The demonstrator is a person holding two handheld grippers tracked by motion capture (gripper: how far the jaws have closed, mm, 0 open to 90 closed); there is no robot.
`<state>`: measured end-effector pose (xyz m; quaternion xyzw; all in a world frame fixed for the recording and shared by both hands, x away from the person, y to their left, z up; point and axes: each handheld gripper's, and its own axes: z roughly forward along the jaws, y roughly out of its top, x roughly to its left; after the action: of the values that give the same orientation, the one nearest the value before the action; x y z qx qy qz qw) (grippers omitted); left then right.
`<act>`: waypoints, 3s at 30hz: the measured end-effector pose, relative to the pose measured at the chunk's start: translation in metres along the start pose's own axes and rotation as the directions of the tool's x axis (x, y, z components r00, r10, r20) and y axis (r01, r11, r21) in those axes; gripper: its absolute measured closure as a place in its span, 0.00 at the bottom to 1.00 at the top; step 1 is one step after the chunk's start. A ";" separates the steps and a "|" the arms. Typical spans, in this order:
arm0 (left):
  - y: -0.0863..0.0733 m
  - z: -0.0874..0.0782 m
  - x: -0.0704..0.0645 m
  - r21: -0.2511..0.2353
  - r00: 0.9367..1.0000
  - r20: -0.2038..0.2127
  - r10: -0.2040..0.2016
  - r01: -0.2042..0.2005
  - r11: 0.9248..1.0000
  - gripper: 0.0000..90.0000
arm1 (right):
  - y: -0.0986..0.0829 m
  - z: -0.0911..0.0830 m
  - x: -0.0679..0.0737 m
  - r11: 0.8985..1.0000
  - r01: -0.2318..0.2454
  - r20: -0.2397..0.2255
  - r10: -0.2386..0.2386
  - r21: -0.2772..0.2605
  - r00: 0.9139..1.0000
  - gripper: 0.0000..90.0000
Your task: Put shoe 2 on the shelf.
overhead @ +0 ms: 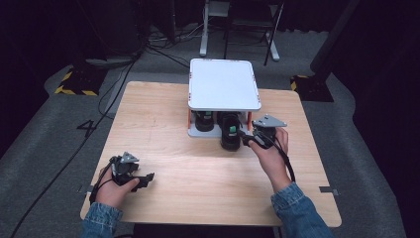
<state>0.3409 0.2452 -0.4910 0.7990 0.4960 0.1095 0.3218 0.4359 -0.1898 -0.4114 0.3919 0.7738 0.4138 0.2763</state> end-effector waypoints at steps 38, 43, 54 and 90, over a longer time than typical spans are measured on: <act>0.006 -0.009 -0.003 -0.034 1.000 0.000 0.007 -0.007 0.999 0.29 | -0.014 0.086 -0.006 0.986 0.021 -0.112 -0.002 0.167 0.994 0.59; 0.005 -0.009 -0.001 -0.033 1.000 -0.001 0.001 -0.001 0.999 0.29 | -0.017 0.096 -0.007 0.997 0.037 -0.070 -0.032 0.073 0.997 0.64; 0.009 -0.007 -0.004 -0.036 1.000 0.002 0.011 -0.011 0.999 0.29 | -0.019 0.102 0.004 0.998 0.045 -0.072 -0.042 0.047 0.997 0.57; 0.014 -0.022 0.009 -0.074 0.999 -0.035 -0.003 0.000 0.997 0.29 | -0.044 -0.090 -0.058 0.996 -0.081 -0.054 0.083 0.048 0.995 0.21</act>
<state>0.3444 0.2581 -0.4665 0.7842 0.4977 0.1417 0.3425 0.3831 -0.2916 -0.3983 0.4178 0.7738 0.4178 0.2283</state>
